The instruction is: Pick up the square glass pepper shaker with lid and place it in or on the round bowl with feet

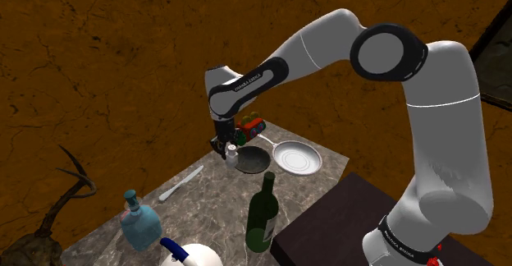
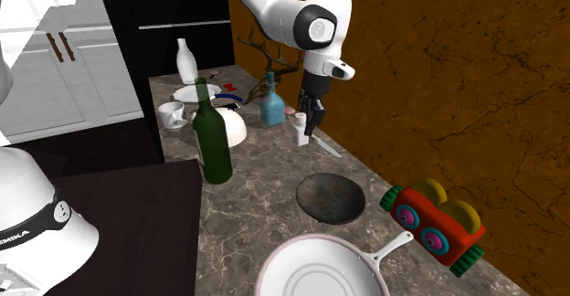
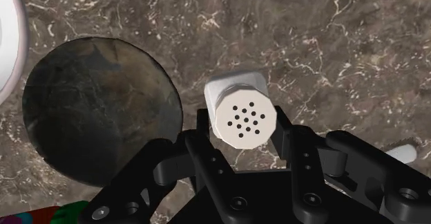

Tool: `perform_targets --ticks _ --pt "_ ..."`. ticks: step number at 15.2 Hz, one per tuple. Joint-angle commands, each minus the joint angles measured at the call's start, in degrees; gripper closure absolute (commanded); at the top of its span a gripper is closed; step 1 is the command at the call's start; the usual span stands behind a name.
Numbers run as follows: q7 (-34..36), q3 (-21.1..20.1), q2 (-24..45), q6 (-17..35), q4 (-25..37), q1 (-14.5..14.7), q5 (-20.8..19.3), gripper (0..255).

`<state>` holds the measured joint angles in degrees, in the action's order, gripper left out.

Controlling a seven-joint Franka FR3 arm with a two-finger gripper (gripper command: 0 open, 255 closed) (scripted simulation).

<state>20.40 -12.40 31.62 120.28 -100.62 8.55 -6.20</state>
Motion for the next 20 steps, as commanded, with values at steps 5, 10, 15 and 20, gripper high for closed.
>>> perform_targets --ticks 5,10,15,20 --pt "-7.03 2.05 -0.3 -0.4 0.24 -5.24 -0.29 255" --pt "-13.66 4.1 0.95 -1.58 2.9 -10.01 -0.67 255" --pt "-13.37 4.35 3.34 1.12 2.57 -9.86 -1.08 255" --pt "-13.08 4.63 5.92 3.67 2.58 -9.67 -1.5 255"
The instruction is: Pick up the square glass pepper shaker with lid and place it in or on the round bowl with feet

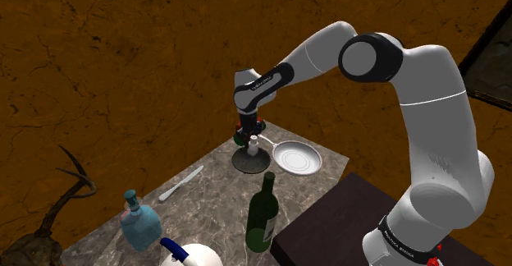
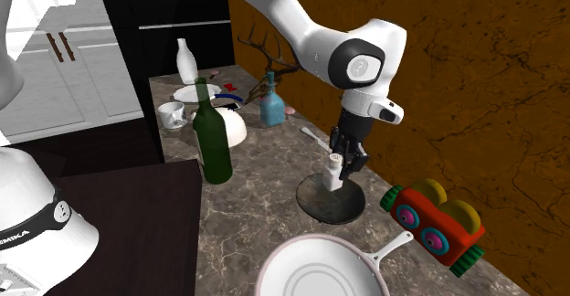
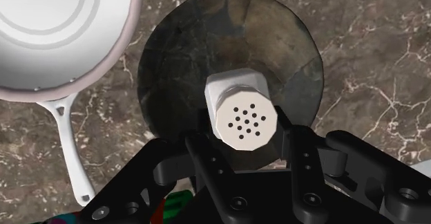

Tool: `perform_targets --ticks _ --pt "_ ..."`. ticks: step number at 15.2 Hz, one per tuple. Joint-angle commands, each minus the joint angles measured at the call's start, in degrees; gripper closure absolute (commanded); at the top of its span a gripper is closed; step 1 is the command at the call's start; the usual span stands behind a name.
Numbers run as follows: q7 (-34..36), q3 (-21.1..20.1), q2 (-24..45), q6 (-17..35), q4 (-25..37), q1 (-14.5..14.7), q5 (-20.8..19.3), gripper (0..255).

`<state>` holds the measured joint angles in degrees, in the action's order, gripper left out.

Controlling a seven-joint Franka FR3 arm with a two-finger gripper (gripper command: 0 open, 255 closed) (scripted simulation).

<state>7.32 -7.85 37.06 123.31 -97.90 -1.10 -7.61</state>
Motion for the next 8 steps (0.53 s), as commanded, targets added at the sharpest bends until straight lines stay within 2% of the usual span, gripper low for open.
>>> perform_targets --ticks 1,8 --pt "0.06 0.14 1.04 1.13 -0.07 0.02 -0.18 255" --pt "0.25 0.36 3.04 2.85 0.2 0.18 -0.47 255"
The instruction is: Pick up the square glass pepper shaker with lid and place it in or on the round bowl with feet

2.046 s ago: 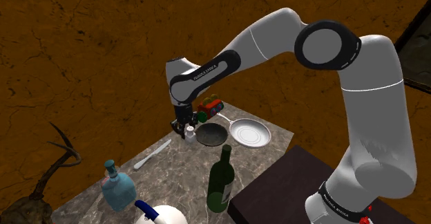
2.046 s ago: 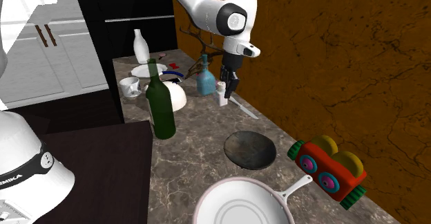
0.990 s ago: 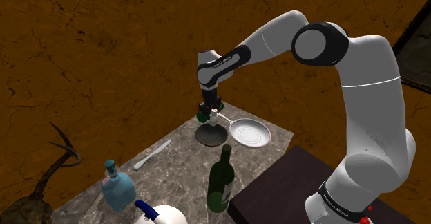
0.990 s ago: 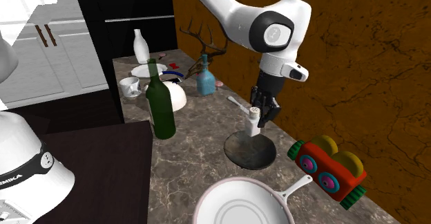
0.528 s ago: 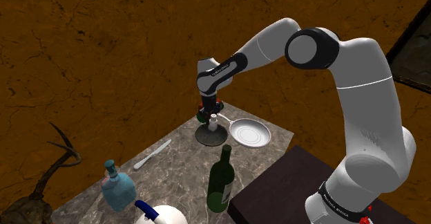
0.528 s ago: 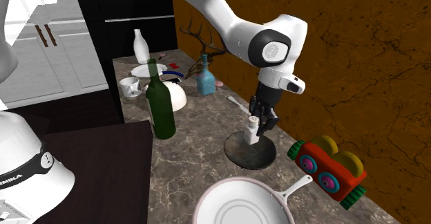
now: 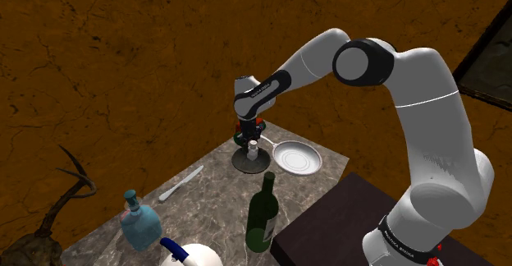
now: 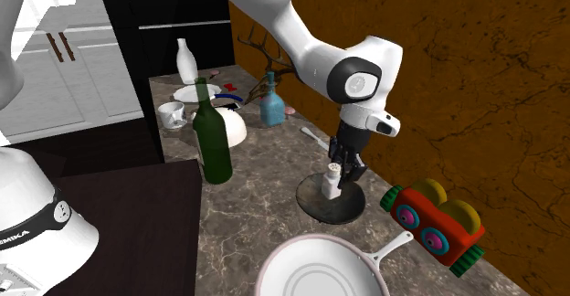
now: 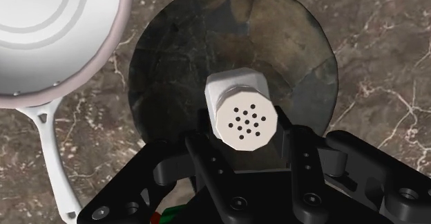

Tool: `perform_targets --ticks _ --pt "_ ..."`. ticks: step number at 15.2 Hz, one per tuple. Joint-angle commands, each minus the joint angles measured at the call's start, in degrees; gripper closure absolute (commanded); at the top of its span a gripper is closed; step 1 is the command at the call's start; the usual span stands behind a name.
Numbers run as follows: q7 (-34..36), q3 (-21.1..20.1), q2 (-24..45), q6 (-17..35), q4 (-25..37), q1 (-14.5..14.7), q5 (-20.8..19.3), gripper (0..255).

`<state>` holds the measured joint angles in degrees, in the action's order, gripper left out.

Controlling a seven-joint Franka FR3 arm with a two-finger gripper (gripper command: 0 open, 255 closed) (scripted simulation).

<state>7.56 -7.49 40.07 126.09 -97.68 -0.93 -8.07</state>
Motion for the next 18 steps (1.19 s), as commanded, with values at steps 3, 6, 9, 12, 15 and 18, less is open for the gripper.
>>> perform_targets --ticks 3,6,9,12,15,18 --pt "0.01 0.0 0.03 0.08 -0.03 0.01 -0.01 255" --pt "0.01 0.0 0.03 0.07 -0.03 0.01 -0.01 0" --pt "0.01 0.0 0.03 0.07 -0.03 0.01 -0.01 0" --pt "-0.11 -0.14 -0.95 -1.41 0.48 -0.03 0.19 0" --pt "-0.44 -0.51 -3.39 -5.69 2.34 -0.07 0.7 0" --pt "-0.44 -0.51 -3.39 -5.69 2.34 -0.07 0.7 0"
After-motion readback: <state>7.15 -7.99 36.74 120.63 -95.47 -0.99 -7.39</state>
